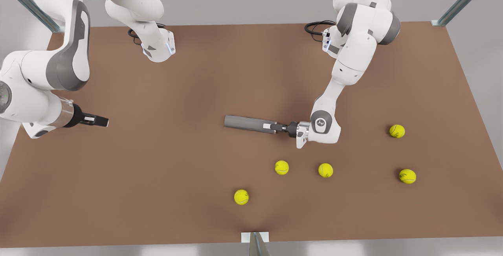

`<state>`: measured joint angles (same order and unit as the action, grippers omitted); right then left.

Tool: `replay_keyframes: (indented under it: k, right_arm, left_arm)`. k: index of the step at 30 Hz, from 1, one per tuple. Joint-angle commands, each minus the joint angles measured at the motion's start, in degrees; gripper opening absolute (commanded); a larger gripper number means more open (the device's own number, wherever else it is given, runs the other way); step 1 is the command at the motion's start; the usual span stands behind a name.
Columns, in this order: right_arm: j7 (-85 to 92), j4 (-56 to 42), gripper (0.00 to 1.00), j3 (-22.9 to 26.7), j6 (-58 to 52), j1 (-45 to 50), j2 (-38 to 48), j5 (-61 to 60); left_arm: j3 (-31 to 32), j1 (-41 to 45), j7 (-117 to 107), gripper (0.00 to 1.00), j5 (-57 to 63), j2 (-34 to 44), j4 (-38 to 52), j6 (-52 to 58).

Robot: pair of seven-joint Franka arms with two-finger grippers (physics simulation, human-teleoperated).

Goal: Put the tennis tube upright

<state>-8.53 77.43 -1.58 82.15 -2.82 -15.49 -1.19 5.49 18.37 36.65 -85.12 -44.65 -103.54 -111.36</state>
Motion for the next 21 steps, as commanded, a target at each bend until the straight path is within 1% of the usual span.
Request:
replay_keyframes:
  k: [1, 3, 4, 6, 8, 11, 20, 21]
  right_arm:
    - [0.0, 0.0, 1.0, 0.0, 0.2, 0.1, -0.1, 0.1]
    - [-0.1, 0.1, 1.0, -0.1, 0.6, 0.4, 0.0, -0.2]
    - [-0.2, 0.4, 1.0, -1.0, 0.3, 0.5, 0.0, -0.4]
    - [-0.1, 0.4, 1.0, -1.1, -0.1, 0.4, -0.1, -0.5]
    - [0.0, 0.2, 1.0, -1.0, -0.1, 0.2, -0.1, -0.5]
    - [0.0, 0.1, 1.0, -1.0, 0.2, 0.5, -0.1, 0.1]
    - [0.4, 0.4, 1.0, -1.1, 0.3, 1.2, -0.1, 1.2]
    - [0.4, 0.4, 1.0, -1.1, 0.3, 1.2, -0.1, 1.2]
  left_arm:
    - [0.0, 0.0, 0.0, 0.47, 0.0, 0.0, 0.0, 0.0]
    - [0.0, 0.0, 0.0, 0.45, 0.0, 0.0, 0.0, 0.2]
    - [-0.1, -0.1, -0.4, 0.43, 0.0, 0.0, 0.7, 0.2]
    - [-0.1, 0.0, -0.5, 0.38, 0.1, 0.0, 0.8, 0.2]
    - [-0.2, -0.1, -0.5, 0.36, 0.1, 0.0, 0.8, 0.3]
    - [-0.2, -0.1, -0.4, 0.31, 0.2, 0.1, 0.8, 0.4]
    - [-1.3, 0.0, -0.2, 0.29, 0.5, 0.3, 0.8, 3.3]
    - [-1.3, 0.0, -0.1, 0.27, 0.5, 0.4, 0.8, 3.6]
